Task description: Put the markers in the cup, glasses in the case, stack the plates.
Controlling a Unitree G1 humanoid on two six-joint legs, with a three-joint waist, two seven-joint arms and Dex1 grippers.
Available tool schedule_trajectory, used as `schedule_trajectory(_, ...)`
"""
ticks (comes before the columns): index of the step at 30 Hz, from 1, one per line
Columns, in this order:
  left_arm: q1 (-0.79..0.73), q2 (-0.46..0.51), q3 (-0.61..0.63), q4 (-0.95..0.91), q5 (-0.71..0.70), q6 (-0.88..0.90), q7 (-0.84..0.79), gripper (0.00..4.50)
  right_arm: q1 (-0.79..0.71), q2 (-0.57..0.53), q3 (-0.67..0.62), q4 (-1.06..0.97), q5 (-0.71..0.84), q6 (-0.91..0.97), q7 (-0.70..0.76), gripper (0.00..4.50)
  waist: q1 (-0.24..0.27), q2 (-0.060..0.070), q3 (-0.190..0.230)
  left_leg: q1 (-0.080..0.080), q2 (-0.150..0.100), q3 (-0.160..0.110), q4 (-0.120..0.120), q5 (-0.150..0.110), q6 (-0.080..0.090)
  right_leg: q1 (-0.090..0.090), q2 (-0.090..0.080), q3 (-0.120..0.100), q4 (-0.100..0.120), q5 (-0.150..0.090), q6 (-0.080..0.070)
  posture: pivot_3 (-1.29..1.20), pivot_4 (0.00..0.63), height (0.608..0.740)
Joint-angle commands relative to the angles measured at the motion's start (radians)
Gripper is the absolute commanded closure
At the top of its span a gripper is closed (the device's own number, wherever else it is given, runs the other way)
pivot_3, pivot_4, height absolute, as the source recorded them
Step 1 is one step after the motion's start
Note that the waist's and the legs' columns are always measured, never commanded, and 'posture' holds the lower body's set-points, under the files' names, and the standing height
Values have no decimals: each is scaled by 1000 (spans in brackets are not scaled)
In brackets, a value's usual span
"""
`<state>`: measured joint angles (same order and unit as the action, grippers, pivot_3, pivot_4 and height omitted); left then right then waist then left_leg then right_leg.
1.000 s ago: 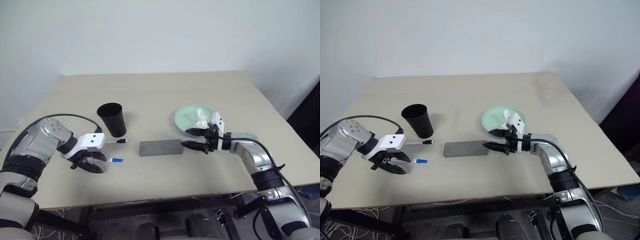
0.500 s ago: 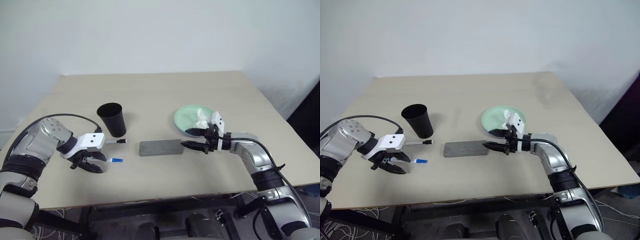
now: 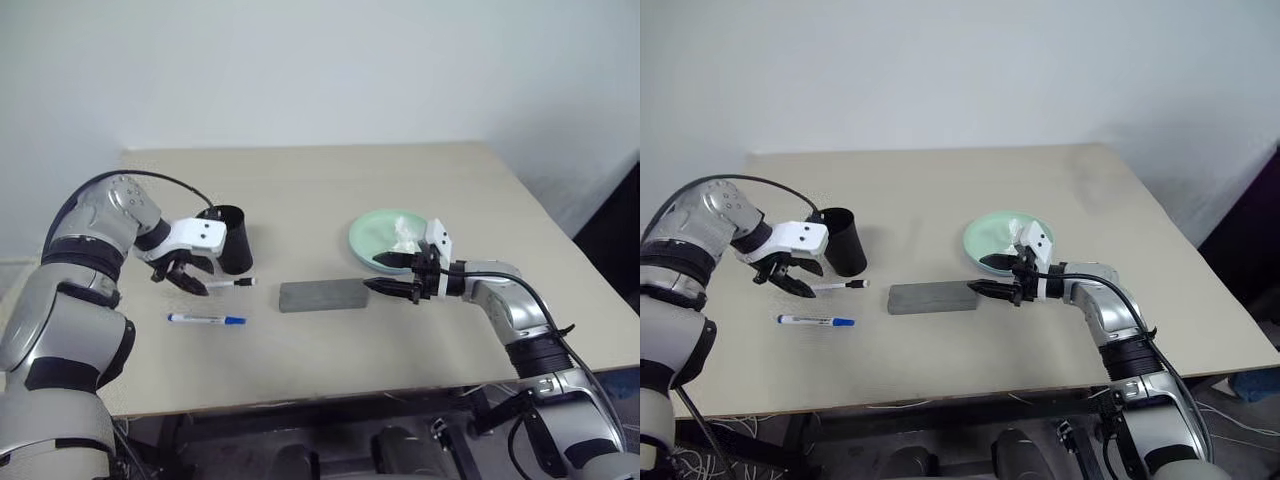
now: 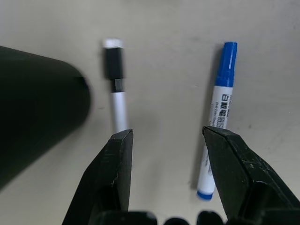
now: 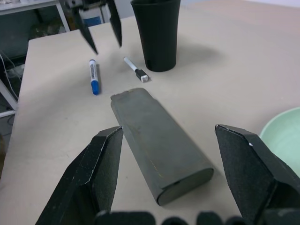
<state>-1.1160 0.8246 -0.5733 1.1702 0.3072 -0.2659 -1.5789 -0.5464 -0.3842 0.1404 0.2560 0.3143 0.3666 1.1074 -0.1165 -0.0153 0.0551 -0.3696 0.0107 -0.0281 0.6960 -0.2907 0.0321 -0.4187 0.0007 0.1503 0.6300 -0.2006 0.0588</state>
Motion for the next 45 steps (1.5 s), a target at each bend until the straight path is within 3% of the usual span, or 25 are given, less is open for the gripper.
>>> schedule_trajectory(1, -27, 7, 27, 28, 32, -34, 5, 1987, -25, -4, -15, -15, 8, -9, 0, 1100, 1, 0, 0, -6, 0, -1, 1, 0, 0, -5, 0, 0, 2, 0, 0, 0, 0, 740)
schedule_trajectory(28, 60, -80, 39, 14, 97, -72, -32, 1987, -8, -12, -22, -38, 11, 1, -12, 1100, 9, -1, 0, -8, -2, -2, 9, 0, 0, -7, -1, 0, 11, -1, 2, 0, 0, 740)
schedule_trajectory(39, 93, -68, 46, -11, 113, -83, -35, 1987, 0, -12, -20, -46, 14, 4, -19, 1100, 9, -1, 0, -7, -2, -2, 10, 0, 0, -7, -1, 0, 12, -1, 2, 0, 0, 740)
schedule_trajectory(42, 103, -62, 48, -19, 115, -87, -35, 2555, -2, -10, -19, -42, 13, 2, -19, 1100, 9, -1, 0, -7, -2, -2, 10, 0, 0, -7, -1, 0, 12, -1, 2, 0, 0, 740)
schedule_trajectory(45, 108, -60, 50, -24, 109, -87, -35, 3580, -7, -10, -18, -36, 12, 1, -17, 1100, 8, -1, 0, -7, -2, -1, 10, 0, 0, -7, -1, 0, 12, -1, 2, 0, 0, 740)
